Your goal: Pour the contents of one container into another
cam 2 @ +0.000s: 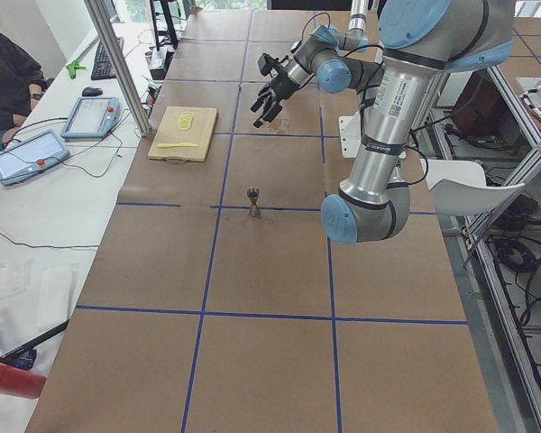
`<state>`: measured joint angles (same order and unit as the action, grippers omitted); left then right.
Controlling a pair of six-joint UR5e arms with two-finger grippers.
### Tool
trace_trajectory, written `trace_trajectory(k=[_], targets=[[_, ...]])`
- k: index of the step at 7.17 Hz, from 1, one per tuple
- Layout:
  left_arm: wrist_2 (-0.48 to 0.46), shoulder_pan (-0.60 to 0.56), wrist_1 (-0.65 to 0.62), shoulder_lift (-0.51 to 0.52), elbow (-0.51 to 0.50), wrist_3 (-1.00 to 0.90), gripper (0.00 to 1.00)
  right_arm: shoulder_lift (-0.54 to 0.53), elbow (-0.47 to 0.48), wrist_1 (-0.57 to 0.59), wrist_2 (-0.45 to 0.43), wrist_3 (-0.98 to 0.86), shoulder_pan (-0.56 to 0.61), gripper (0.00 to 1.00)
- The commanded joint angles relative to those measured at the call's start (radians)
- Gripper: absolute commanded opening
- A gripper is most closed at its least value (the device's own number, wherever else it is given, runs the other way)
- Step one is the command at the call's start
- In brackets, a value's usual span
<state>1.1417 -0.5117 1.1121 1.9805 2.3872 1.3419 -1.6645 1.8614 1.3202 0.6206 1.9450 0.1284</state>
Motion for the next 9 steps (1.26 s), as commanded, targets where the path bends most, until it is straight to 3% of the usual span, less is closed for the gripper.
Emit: trace_trajectory(k=[1, 4, 5, 8, 9], targets=[[0.001, -0.007, 0.0, 0.0, 0.001, -0.001, 1.0, 0.0, -0.002, 0.001, -0.004, -0.003, -0.004, 0.99], [0.003, -0.008, 0.0, 0.0, 0.001, -0.001, 1.0, -0.001, 0.008, 0.002, 0.005, -0.04, -0.003, 1.0], [0.003, -0.01, 0.0, 0.0, 0.003, -0.001, 1.0, -0.015, 0.048, 0.007, 0.046, -0.088, -0.001, 1.0], [0.009, -0.013, 0.0, 0.003, 0.004, -0.001, 1.0, -0.087, 0.177, 0.011, 0.218, -0.185, -0.001, 1.0], [0.009, -0.013, 0.0, 0.003, 0.004, -0.003, 1.0, -0.11, 0.253, 0.031, 0.351, -0.211, 0.002, 1.0]])
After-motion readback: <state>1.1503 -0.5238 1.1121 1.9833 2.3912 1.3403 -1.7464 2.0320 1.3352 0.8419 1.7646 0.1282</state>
